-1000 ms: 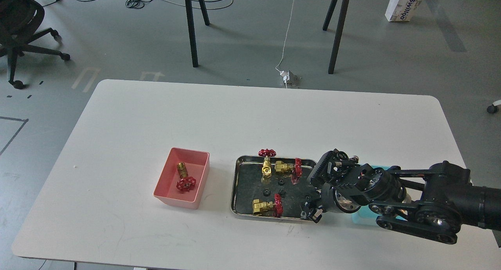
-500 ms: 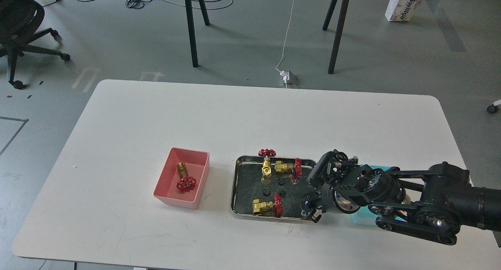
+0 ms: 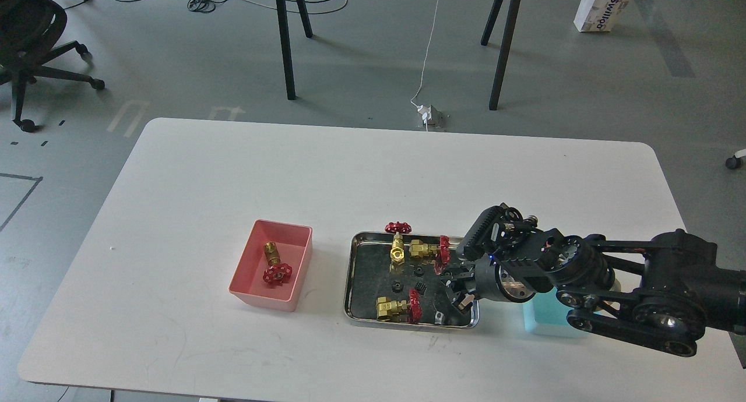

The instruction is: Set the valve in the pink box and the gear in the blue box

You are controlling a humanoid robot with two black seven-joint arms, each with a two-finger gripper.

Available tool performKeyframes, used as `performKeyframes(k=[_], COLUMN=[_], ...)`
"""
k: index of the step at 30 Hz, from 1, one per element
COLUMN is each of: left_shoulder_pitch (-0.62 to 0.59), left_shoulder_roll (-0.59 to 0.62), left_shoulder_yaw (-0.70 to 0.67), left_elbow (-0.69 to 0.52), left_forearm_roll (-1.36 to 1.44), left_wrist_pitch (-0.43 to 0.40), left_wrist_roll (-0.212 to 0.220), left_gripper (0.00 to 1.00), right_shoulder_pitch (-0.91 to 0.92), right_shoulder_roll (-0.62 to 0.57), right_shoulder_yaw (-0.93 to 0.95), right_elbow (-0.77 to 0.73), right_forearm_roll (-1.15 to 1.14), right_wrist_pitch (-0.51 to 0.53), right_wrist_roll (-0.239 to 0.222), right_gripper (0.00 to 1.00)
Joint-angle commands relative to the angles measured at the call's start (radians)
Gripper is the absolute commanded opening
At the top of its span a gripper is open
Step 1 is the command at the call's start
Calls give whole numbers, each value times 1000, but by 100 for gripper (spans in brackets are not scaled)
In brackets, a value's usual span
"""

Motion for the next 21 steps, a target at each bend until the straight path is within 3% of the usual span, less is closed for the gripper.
performKeyframes(k=[1, 9, 16, 18, 20, 21], left_shoulder_pitch=[-3, -6, -8, -9, -9, -9], left_shoulder_roll=[-2, -2, -2, 0, -2, -2], left_shoulder_yaw=[0, 0, 0, 0, 0, 0], left_elbow=[0, 0, 0, 0, -2, -2], left_forearm_roll=[0, 0, -1, 0, 0, 0], left_wrist_pitch=[2, 2, 0, 0, 0, 0], left_wrist_roll=[0, 0, 0, 0, 0, 0], left_gripper=[97, 97, 97, 97, 97, 97], right_shoulder_pitch=[-5, -50, -93, -105, -113, -116], right_shoulder_roll=[-121, -437, -445, -423, -408, -397], right_shoulder_yaw=[51, 68, 70, 71, 74, 74], right_elbow=[85, 203, 173, 150, 124, 113], right_forearm_roll=[18, 105, 115, 115, 115, 118], right_wrist_pitch=[0, 0, 0, 0, 0, 0], right_wrist_roll=[0, 2, 2, 0, -1, -3], right_gripper=[12, 12, 17, 30, 60, 80])
